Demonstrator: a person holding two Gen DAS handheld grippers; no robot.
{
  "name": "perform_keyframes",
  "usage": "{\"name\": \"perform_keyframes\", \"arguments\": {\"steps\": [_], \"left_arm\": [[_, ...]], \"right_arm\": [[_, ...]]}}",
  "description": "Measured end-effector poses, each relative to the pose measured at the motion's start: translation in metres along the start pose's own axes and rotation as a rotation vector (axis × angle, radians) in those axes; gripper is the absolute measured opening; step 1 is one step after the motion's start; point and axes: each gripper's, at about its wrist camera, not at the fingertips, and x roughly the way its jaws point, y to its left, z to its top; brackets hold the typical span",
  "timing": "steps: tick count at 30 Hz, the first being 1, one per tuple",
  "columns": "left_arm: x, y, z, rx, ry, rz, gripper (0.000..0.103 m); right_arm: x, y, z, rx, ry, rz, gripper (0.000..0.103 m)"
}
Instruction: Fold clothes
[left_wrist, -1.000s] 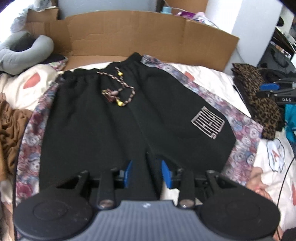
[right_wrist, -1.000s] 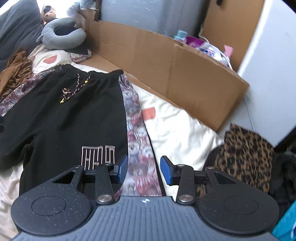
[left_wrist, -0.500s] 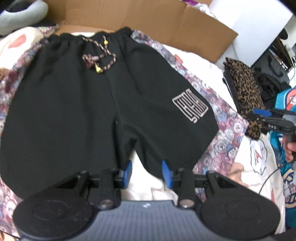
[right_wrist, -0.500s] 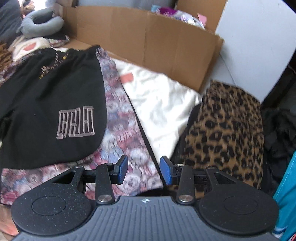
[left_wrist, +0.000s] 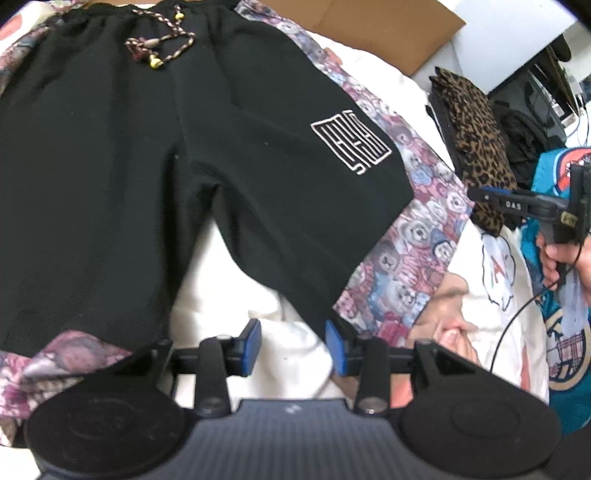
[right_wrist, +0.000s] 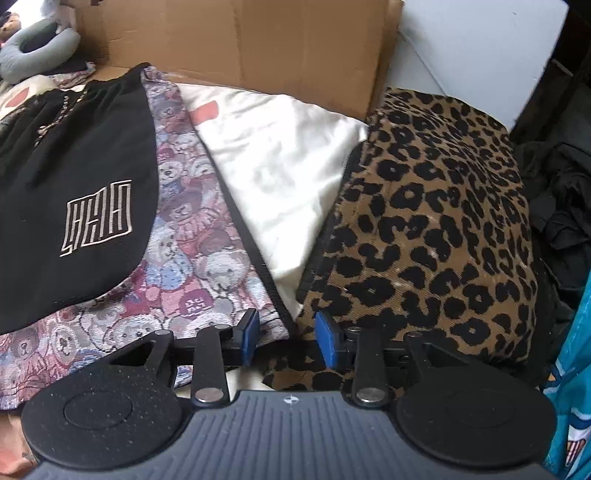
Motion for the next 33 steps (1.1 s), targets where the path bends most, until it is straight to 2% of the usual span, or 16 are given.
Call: {"name": "perform_keyframes", "arguments": {"steps": [5,6,9,12,20,25,30,33], "left_arm": [[0.001,-0.003,0.001,0.007,0.004,-0.001,0.042],[0.001,-0.002,0.001,0.005,0.004,0.0,0.042],[0.003,-0.001,0.002,-0.003,0.007,0.005,0.042],[0.005,0.0,0.002,-0.006,0.013,0.007,0.043],[0.009,0.002,0.001,-0.047,0.014,-0.059,0.046],[0.015,0.006,-0.002,-0.1,0.027,-0.111,0.046],[0.025,0.009,-0.007,-0.153,0.05,-0.126,0.046],[0.029,0.014,-0.01,-0.215,0.044,-0.174,0.043]], "right_arm": [[0.01,0.001,0.0,-0.006,0.03,0.018,0.039],[0.013,0.001,-0.001,-0.005,0.037,0.024,0.03],[0.016,0.0,-0.002,-0.005,0.046,0.038,0.015],[0.015,-0.001,-0.003,-0.01,0.041,0.046,0.011],[0.001,-0.009,0.002,0.036,0.014,0.022,0.006],[0.007,-0.008,-0.002,0.04,0.042,0.019,0.006],[0.009,-0.01,-0.002,0.055,0.044,0.019,0.006],[0.01,-0.012,-0.002,0.064,0.046,0.02,0.006]]}}
